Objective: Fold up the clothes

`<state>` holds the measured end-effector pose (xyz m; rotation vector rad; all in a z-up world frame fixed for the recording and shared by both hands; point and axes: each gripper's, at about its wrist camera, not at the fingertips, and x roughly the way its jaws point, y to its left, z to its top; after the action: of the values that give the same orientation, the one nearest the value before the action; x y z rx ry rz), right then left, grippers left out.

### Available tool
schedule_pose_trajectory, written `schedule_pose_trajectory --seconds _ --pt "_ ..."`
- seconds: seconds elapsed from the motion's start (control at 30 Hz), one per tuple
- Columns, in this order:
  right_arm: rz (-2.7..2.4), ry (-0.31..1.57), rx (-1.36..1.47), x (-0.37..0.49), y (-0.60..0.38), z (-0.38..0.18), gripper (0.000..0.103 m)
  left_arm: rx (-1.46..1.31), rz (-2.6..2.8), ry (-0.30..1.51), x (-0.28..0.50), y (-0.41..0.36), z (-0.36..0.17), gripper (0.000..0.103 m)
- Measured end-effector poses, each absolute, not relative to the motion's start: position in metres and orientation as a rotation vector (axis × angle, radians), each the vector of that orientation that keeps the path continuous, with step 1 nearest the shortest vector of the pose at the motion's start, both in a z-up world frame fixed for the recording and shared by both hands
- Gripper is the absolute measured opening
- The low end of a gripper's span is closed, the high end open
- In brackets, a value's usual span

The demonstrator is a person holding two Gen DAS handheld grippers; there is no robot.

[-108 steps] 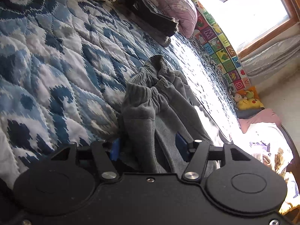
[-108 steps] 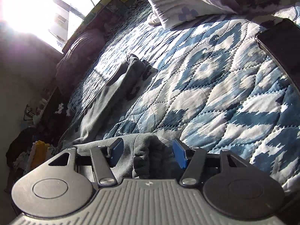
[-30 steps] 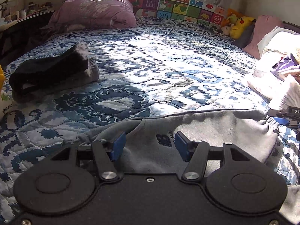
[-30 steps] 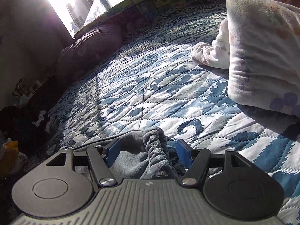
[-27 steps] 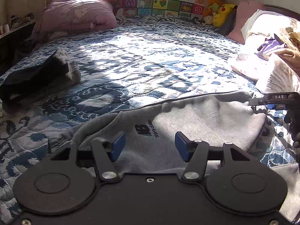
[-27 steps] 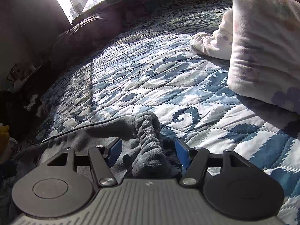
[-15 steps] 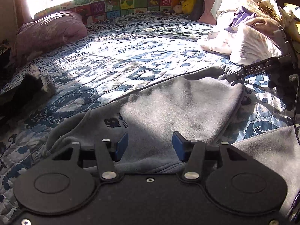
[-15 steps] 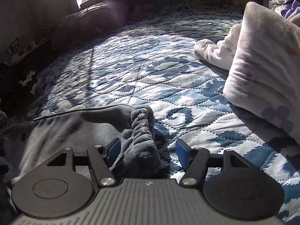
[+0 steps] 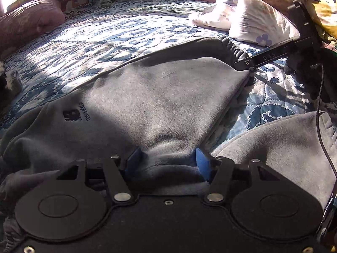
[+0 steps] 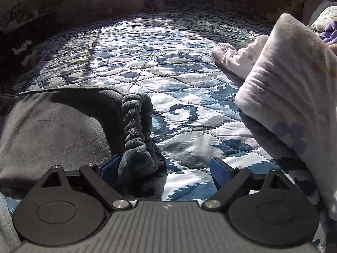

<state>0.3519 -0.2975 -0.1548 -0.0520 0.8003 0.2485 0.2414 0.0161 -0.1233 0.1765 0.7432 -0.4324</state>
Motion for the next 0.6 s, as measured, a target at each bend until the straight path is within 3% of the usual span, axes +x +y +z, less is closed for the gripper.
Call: schedule_pose_trajectory --seconds 0.07,0.23,0.37,0.6 --pt "0.268 0.752 0.005 0.349 -0.303 -0.146 0.083 0.208 -0.459 0.754 0.24 0.014 -0.121 0.056" --pt "0.285 0.665 0.261 0.37 -0.324 -0.137 0.081 0.026 -0.183 0.614 0.255 0.09 -0.095 0.057" --pt "0.305 0.671 0.239 0.388 -0.317 -0.143 0.081 -0.2 -0.006 0.575 0.278 0.161 -0.085 0.057" --pt "0.365 0.685 0.291 0.408 -0.318 -0.16 0.066 -0.244 -0.016 0.729 0.316 0.184 -0.11 0.057"
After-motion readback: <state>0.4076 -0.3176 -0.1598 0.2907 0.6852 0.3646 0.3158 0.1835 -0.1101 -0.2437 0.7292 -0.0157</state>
